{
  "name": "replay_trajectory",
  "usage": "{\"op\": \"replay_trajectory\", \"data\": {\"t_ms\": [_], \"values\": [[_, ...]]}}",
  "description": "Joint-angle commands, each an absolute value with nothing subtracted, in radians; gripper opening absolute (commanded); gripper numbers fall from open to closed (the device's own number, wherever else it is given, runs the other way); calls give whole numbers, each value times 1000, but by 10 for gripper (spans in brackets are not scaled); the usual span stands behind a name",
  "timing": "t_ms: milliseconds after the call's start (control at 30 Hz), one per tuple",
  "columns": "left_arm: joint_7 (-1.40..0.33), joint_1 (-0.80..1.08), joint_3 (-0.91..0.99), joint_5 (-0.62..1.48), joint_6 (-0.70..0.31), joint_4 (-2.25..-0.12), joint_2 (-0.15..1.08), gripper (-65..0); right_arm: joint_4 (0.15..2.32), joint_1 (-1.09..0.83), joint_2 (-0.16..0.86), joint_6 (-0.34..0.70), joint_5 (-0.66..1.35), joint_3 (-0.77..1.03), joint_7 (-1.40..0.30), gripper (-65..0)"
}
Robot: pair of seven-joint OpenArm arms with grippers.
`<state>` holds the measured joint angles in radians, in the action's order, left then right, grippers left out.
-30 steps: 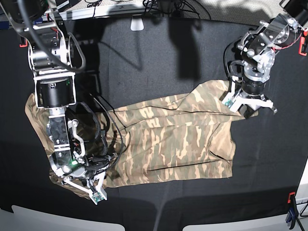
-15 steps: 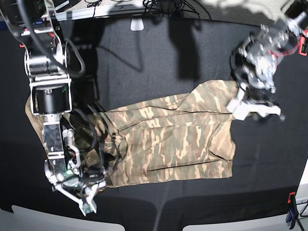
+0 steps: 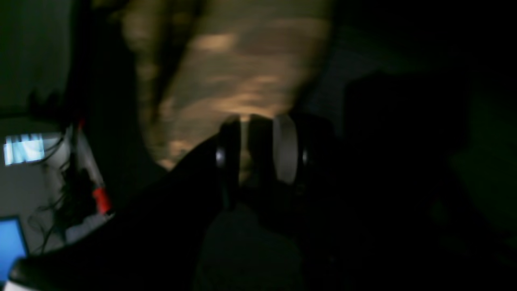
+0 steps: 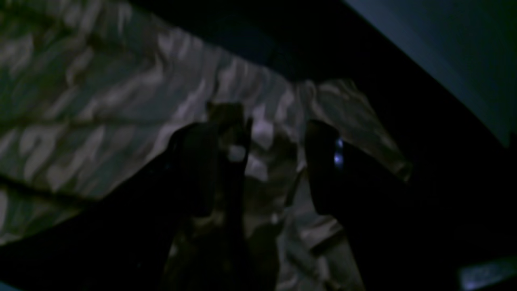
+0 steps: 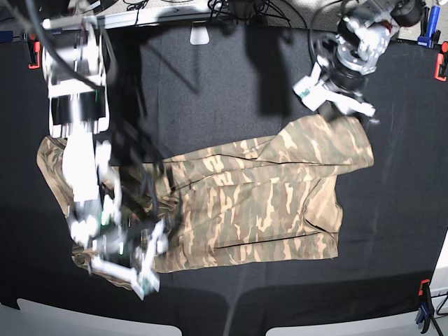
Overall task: Layout the t-shirt on the table in an organized manner, then fold the t-shirt properly
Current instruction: 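Release the folded edge and lift both grippers off the shirt, then grasp the folded edge again with both grippers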
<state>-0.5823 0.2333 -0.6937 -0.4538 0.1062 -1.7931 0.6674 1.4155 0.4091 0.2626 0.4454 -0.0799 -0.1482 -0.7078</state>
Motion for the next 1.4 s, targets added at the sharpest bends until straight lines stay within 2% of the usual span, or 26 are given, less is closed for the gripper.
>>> {"op": "replay_trajectory", "data": {"t_ms": [0,67,533,867,900,933,967,1000,1167,1367], "values": [[-574,227,-689,-466,122,-1806,679,-497,1457,429,267,438,-76,-142,-688,-321],[-574,226,-689,-470,122,-1806,679,-477,1485,400,266,438,-76,-142,-699,-321],[-544,130,-689,-435,122,-1780,675,-473,1519,335,266,438,-76,-142,-709,-321],[-552,99,-689,-437,78,-1676,596,-474,1519,334,267,455,-75,-143,-725,-321],[-552,98,-689,-438,78,-1676,592,-489,1519,333,270,484,-68,-144,-729,-321],[-554,97,-689,-445,78,-1677,588,-536,1520,330,277,517,-45,-147,-731,-321],[-561,97,-689,-456,79,-1677,587,-617,1524,324,287,555,-19,-152,-735,-321],[-566,97,-689,-472,80,-1677,587,-650,1533,313,300,586,-5,-157,-738,-321],[-587,97,-689,-535,116,-1677,588,-650,1649,208,385,603,0,-164,-746,-321],[-586,97,-689,-534,139,-1677,588,-650,1876,22,554,603,0,-164,-830,-321]]}}
